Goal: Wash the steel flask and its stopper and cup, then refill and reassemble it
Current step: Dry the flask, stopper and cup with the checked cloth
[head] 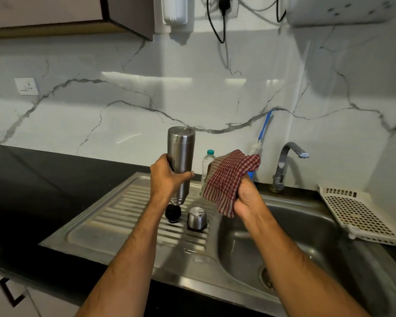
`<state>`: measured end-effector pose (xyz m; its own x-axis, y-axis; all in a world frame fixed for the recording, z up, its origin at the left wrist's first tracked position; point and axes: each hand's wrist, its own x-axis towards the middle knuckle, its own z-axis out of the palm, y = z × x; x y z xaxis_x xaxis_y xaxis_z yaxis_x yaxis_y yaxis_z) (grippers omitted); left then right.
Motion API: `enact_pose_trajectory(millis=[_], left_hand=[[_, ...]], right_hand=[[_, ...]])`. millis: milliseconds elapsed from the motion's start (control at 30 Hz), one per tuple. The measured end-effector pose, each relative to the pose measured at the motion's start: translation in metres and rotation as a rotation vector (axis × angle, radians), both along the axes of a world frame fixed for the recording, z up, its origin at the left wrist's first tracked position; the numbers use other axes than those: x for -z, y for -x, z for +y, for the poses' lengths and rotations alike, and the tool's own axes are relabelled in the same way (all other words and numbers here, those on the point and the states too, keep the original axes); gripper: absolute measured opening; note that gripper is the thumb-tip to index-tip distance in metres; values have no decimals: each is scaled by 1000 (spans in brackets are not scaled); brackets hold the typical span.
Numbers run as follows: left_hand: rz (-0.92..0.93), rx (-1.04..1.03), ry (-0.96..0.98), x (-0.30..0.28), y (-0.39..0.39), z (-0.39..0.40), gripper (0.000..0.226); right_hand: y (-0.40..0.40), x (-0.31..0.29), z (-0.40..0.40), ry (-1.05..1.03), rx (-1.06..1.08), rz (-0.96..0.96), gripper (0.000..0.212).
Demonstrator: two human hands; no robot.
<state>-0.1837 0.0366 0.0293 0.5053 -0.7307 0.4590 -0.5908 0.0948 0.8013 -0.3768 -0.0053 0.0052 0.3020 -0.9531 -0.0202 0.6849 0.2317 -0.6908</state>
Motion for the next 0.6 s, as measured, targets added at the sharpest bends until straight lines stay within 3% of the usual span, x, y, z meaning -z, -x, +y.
enact_pose_trajectory(millis=[67, 300, 467, 600], left_hand=[[-3, 36, 6, 0, 22, -3, 76], [12, 198, 0, 22, 109, -20, 73], [-14, 320, -11, 58, 161, -42, 72], [68, 459, 23, 79, 200, -54, 54]], right_hand=[[16, -3, 2, 27, 33, 19, 30], [81, -4, 2, 101, 122, 119, 55], [113, -5, -3, 199, 215, 202, 41], [127, -8, -10, 409, 348, 456, 50]])
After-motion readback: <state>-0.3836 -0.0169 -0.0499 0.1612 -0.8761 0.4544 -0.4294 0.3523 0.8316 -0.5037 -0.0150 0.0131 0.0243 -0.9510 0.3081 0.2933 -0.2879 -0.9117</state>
